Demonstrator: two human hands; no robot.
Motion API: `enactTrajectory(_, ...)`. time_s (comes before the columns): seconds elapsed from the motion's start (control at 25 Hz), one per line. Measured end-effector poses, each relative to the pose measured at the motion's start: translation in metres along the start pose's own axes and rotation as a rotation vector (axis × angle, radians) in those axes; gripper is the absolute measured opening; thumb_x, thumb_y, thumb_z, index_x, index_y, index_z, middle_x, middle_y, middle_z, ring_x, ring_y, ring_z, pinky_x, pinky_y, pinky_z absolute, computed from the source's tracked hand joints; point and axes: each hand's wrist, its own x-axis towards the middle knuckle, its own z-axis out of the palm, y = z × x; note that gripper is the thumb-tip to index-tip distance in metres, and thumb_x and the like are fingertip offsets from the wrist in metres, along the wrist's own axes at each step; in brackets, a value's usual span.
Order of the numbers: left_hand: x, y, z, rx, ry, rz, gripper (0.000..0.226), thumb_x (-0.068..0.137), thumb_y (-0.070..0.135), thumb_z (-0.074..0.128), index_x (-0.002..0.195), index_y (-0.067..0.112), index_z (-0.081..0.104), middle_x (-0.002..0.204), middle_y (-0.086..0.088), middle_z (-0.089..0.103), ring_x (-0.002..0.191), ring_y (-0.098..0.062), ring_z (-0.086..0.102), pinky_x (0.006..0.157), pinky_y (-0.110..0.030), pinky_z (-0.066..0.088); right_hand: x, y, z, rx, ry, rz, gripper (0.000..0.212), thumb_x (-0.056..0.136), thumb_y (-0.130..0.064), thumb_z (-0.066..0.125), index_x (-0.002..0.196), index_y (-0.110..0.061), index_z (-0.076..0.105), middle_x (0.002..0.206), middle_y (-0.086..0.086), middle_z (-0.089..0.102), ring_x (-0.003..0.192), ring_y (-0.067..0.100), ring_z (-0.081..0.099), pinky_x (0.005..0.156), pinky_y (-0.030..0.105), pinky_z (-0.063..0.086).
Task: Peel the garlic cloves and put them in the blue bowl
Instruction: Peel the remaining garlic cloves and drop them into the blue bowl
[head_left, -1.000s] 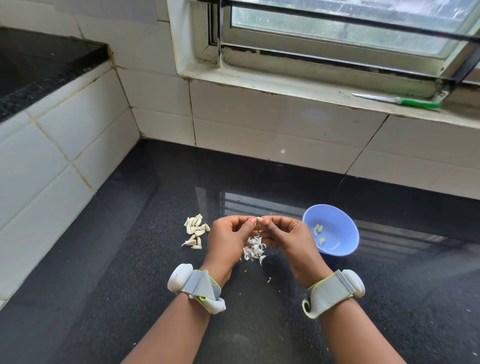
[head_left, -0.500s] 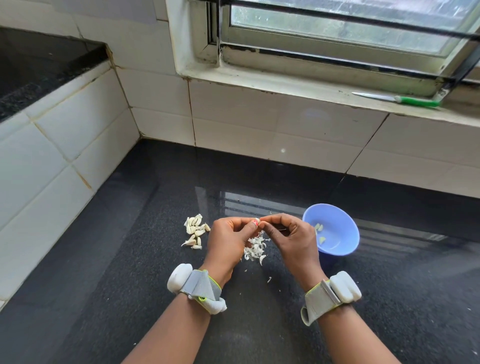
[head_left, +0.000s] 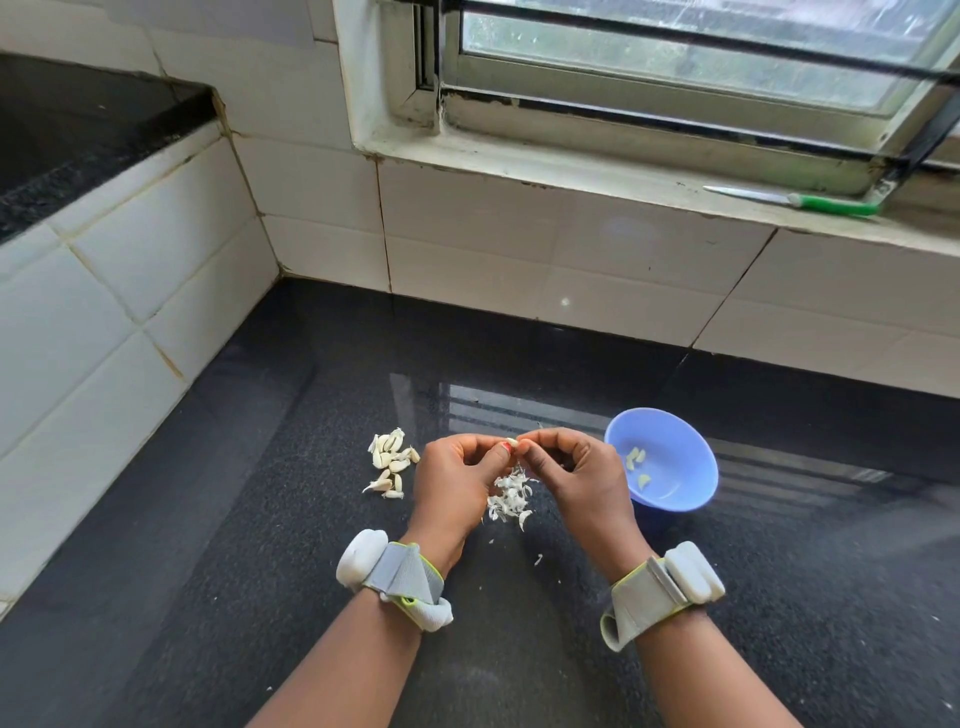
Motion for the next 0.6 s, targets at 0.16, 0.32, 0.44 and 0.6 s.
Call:
enactTrajectory(0.16,0.0006,-0.0020,0.0007,-0.005,0.012,0.004,0.007,0.085,0.014,0.068,0.083,0.015,0.075,0.077,-0.005,0.074,0.075,-0.018,0.070,0.057,-0.022,0.048,-0.0009,0.0028,0.0024,0.282,0.000,0.184,0.006,0.084,-0.020,0.070,0.084,-0.016,0.074,0.070,-0.001,0.073,0.068,0.007,0.066,0.068,0.024,0.055)
enactTrajectory(0.32,-0.0007,-0.0002,0.0028,0.004,0.015,0.020,0.009,0.082,0.019,0.071,0.087,0.014,0.076,0.077,-0.002,0.075,0.075,-0.015,0.071,0.057,-0.018,0.047,-0.0005,0.0048,0.0009,0.210,0.077,0.163,0.003,0.081,-0.017,0.075,0.080,-0.019,0.075,0.073,0.000,0.075,0.068,0.010,0.068,0.070,0.030,0.057)
enactTrajectory(0.44,-0.0007,0.0017,0.0039,-0.015,0.011,-0.002,0.009,0.082,0.020,0.072,0.083,0.012,0.077,0.075,-0.003,0.074,0.075,-0.015,0.070,0.055,-0.017,0.047,-0.0015,0.0014,-0.0020,0.028,0.072,0.017,0.010,0.080,-0.016,0.077,0.080,-0.026,0.075,0.074,-0.008,0.075,0.070,0.005,0.070,0.067,0.018,0.054)
enactTrajectory(0.6,0.0010,0.0026,0.0033,0.022,0.035,0.002,0.008,0.083,0.018,0.071,0.081,0.012,0.076,0.074,-0.003,0.074,0.075,-0.015,0.070,0.059,-0.021,0.050,-0.0044,-0.0034,-0.0008,-0.092,0.080,-0.131,0.010,0.080,-0.014,0.077,0.085,-0.022,0.074,0.075,-0.015,0.072,0.069,0.001,0.068,0.064,0.011,0.051)
